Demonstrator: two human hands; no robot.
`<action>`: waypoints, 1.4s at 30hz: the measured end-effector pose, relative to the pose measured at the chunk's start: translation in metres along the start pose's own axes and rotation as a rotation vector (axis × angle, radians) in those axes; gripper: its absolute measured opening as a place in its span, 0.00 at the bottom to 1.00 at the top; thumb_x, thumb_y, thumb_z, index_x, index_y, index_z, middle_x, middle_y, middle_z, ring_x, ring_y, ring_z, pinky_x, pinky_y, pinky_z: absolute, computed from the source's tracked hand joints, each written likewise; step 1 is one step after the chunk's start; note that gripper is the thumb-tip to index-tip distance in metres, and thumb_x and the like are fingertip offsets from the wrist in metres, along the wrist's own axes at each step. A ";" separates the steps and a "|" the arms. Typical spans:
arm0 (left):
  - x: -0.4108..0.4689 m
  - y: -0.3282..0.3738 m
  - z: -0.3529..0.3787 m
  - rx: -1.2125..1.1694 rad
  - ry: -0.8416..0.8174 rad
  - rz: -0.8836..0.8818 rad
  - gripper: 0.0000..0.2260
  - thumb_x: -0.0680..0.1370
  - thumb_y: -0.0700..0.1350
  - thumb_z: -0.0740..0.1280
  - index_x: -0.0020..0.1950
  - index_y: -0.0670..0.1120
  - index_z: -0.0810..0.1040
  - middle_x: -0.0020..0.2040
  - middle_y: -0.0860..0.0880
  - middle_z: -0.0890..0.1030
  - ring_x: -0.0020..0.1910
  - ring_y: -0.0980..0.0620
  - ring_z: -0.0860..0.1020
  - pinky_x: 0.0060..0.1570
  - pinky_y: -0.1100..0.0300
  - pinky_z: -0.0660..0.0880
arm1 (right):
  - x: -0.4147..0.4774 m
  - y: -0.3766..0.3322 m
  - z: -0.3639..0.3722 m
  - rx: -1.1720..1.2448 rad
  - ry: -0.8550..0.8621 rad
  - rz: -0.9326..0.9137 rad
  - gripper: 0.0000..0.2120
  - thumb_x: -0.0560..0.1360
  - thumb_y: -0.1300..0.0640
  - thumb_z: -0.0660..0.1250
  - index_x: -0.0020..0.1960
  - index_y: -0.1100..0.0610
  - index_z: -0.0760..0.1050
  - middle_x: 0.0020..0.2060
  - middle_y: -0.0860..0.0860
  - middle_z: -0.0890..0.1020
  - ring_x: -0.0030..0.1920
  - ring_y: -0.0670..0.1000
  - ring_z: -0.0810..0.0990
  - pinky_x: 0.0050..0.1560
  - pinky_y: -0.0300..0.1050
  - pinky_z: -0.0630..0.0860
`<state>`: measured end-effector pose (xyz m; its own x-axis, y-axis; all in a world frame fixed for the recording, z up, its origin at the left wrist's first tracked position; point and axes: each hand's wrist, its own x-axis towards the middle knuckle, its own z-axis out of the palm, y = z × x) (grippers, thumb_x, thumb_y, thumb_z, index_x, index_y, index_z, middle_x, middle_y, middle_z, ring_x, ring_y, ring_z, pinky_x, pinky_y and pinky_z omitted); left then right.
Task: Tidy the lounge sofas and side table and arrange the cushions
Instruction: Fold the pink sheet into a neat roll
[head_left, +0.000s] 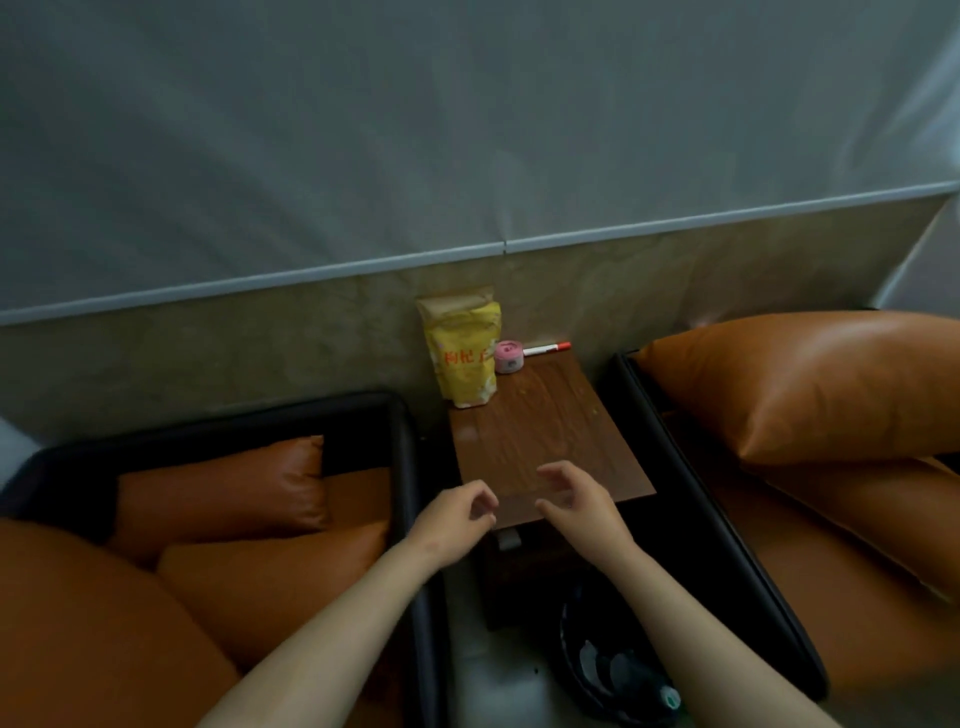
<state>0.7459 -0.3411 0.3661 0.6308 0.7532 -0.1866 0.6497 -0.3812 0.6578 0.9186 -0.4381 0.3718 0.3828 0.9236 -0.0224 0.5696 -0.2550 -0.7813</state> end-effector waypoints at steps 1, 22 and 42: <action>-0.004 -0.006 -0.010 0.000 0.010 0.008 0.04 0.77 0.44 0.67 0.51 0.50 0.77 0.47 0.53 0.80 0.49 0.54 0.79 0.54 0.56 0.76 | 0.003 -0.011 0.009 -0.005 -0.006 -0.008 0.17 0.74 0.57 0.71 0.62 0.50 0.74 0.55 0.46 0.78 0.59 0.45 0.75 0.57 0.38 0.70; -0.095 -0.186 -0.145 0.023 0.152 -0.164 0.03 0.78 0.44 0.66 0.50 0.49 0.77 0.47 0.53 0.79 0.46 0.55 0.76 0.49 0.59 0.74 | 0.012 -0.149 0.185 -0.029 -0.206 -0.171 0.18 0.74 0.58 0.71 0.63 0.51 0.73 0.58 0.48 0.77 0.60 0.46 0.74 0.58 0.39 0.70; -0.051 -0.127 -0.107 0.012 0.055 -0.001 0.06 0.75 0.42 0.68 0.52 0.48 0.77 0.47 0.48 0.82 0.49 0.49 0.80 0.54 0.55 0.76 | -0.009 -0.102 0.115 -0.015 -0.133 -0.022 0.16 0.74 0.57 0.71 0.59 0.45 0.72 0.58 0.45 0.75 0.57 0.44 0.75 0.54 0.37 0.74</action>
<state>0.5858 -0.2732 0.3704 0.6063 0.7816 -0.1464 0.6553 -0.3868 0.6488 0.7736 -0.3873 0.3801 0.2708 0.9585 -0.0891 0.5883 -0.2380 -0.7729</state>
